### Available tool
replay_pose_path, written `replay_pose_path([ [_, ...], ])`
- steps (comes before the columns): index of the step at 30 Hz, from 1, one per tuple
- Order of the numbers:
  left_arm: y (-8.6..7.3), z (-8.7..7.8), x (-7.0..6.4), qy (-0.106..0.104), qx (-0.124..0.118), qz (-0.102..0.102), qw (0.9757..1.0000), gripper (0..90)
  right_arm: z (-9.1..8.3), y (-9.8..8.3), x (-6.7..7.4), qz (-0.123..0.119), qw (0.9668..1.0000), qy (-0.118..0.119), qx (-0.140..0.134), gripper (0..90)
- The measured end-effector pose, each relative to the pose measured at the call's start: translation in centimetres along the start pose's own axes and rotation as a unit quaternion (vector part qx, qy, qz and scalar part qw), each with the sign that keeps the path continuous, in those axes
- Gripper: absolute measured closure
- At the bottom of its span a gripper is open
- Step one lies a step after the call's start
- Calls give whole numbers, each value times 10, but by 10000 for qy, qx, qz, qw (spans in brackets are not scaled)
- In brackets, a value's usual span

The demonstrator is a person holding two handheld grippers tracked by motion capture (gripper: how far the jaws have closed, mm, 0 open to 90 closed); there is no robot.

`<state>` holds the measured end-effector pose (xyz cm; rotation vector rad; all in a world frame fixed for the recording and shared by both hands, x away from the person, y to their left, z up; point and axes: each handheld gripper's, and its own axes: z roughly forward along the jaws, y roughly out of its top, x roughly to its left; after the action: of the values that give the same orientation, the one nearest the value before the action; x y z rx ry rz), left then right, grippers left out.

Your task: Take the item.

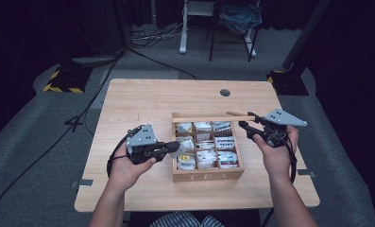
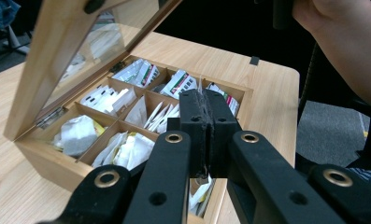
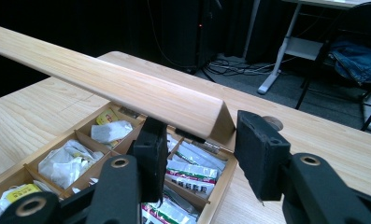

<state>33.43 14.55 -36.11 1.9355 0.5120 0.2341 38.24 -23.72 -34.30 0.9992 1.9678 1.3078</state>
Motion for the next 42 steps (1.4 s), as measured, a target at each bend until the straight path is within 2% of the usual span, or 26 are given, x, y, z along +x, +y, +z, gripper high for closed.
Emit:
replay_pose_path([
  [4, -3, -6, 1, 112, -3, -1, 9999, 879, -1, 0, 0, -4, 10000, 7, 1, 554],
  [7, -7, -13, 5, 184, -38, -77, 9998, 879, -1, 0, 0, -2, 10000, 22, -3, 556],
  [15, -16, -31, 13, 628, 128, -87, 9979, 879, -2, 0, 0, -11, 10000, 36, -11, 558],
  [20, -24, -38, 24, 833, 160, -282, 9960, 879, -3, 0, 0, -14, 10000, 42, -27, 561],
  [26, -33, -40, 34, 1202, 410, -263, 9916, 879, -3, -1, -1, -14, 10000, 56, -21, 561],
  [29, -37, -40, 39, 1176, 389, -351, 9917, 878, -3, -1, -1, -6, 10000, 67, -15, 561],
  [34, -47, -40, 50, 1208, 399, -556, 9903, 878, -3, -1, -1, -9, 10000, 62, -12, 562],
  [42, -63, -40, 66, 1417, 288, -881, 9856, 877, -4, -1, 0, -7, 10000, 63, -10, 562],
])
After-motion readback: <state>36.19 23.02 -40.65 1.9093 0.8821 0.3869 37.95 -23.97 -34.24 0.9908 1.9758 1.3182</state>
